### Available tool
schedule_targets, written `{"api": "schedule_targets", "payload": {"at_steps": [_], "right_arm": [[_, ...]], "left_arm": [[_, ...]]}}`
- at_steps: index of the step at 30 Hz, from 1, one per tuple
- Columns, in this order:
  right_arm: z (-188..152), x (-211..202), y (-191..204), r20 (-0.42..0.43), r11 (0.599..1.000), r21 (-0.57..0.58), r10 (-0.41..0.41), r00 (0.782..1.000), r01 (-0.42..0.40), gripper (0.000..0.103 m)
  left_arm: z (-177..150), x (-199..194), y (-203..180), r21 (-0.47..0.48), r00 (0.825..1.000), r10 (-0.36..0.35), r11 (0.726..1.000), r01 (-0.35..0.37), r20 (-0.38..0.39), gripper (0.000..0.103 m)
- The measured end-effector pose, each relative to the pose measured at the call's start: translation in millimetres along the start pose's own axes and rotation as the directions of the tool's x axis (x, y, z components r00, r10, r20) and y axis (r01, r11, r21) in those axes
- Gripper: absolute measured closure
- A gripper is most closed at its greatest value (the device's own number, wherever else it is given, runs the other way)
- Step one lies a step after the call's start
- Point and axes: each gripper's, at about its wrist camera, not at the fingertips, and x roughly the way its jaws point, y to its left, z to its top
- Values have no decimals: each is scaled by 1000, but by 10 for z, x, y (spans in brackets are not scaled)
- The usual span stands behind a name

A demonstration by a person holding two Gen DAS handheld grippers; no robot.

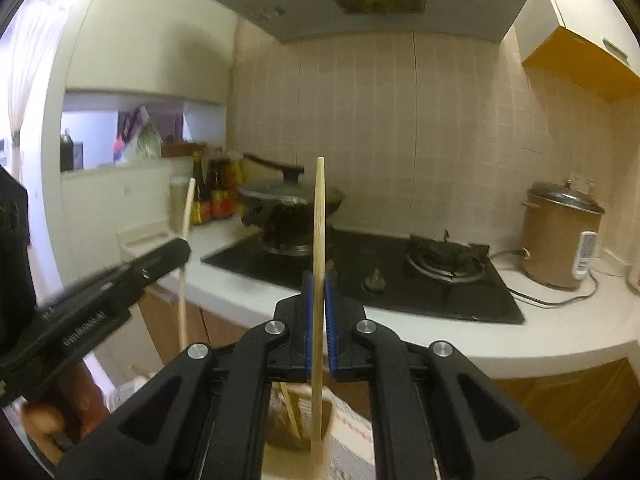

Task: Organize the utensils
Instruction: 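Lift both chopsticks upright over the caddy and open both tools to drop them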

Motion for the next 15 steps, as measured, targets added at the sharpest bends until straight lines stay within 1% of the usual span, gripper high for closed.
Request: {"api": "schedule_targets", "payload": {"at_steps": [3, 5, 9, 15], "right_arm": [[-90, 88, -61, 38, 999, 41, 23, 999, -24, 99], [-181, 138, -88, 65, 998, 54, 16, 998, -20, 99], [-327, 285, -149, 53, 997, 72, 32, 998, -36, 99], [-496, 384, -192, 40, 994, 92, 58, 998, -61, 99]], "left_arm": [[-69, 55, 42, -20, 999, 17, 1000, -16, 37, 99], [-125, 94, 67, -34, 999, 15, 999, -14, 46, 99], [-233, 183, 72, -38, 999, 6, 999, -4, 43, 99], [-386, 277, 72, -27, 999, 17, 999, -16, 39, 99]]}}
